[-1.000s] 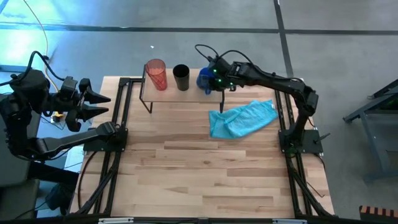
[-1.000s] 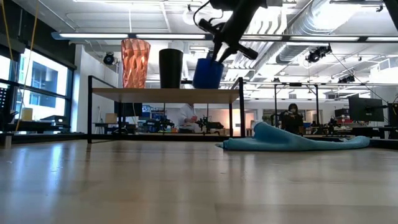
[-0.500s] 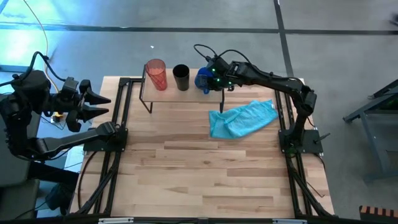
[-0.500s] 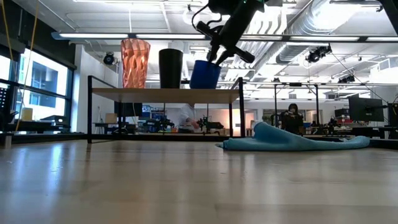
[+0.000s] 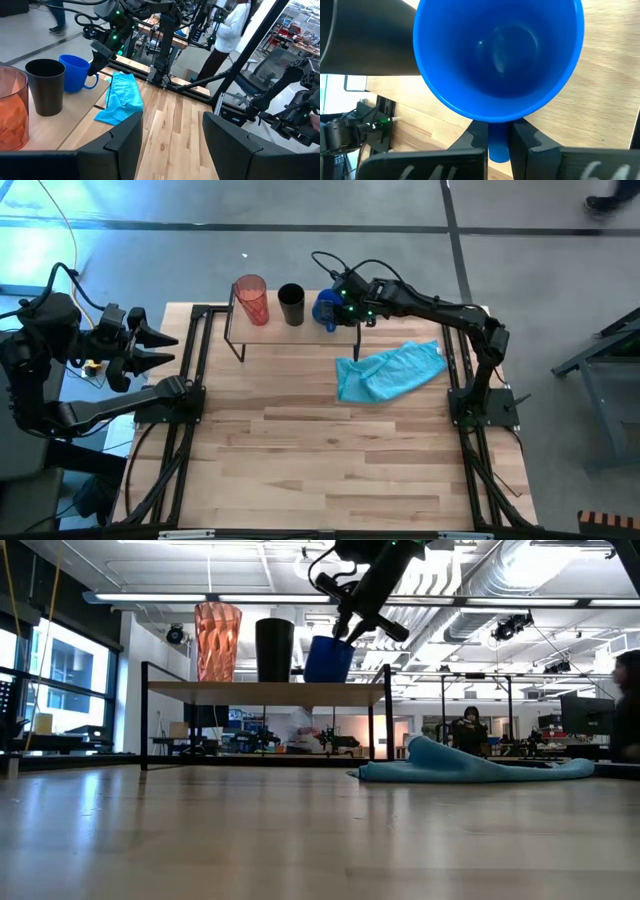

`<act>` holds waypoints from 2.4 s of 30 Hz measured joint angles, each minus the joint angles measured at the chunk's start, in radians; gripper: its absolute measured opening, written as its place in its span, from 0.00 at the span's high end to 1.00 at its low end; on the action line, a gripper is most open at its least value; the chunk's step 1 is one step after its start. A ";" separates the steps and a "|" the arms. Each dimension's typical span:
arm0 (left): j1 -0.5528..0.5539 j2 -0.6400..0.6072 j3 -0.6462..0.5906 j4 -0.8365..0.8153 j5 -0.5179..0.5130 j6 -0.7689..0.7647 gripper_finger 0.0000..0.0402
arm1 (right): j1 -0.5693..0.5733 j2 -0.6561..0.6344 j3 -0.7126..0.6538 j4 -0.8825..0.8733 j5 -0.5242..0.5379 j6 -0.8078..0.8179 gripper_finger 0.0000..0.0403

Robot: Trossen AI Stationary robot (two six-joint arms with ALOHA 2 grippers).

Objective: Stack small to large cups/mugs on shelf
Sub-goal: Put the blue mug on the shelf

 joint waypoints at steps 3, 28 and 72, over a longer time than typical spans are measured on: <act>0.000 0.000 0.000 0.000 0.000 0.000 0.52 | 0.002 0.000 0.000 -0.001 -0.003 0.000 0.97; 0.000 0.000 0.000 0.003 -0.007 0.000 0.52 | 0.003 -0.006 0.053 -0.119 0.000 -0.028 0.97; 0.000 0.000 0.000 0.001 -0.007 -0.001 0.52 | 0.014 0.037 0.055 -0.016 -0.024 -0.064 0.82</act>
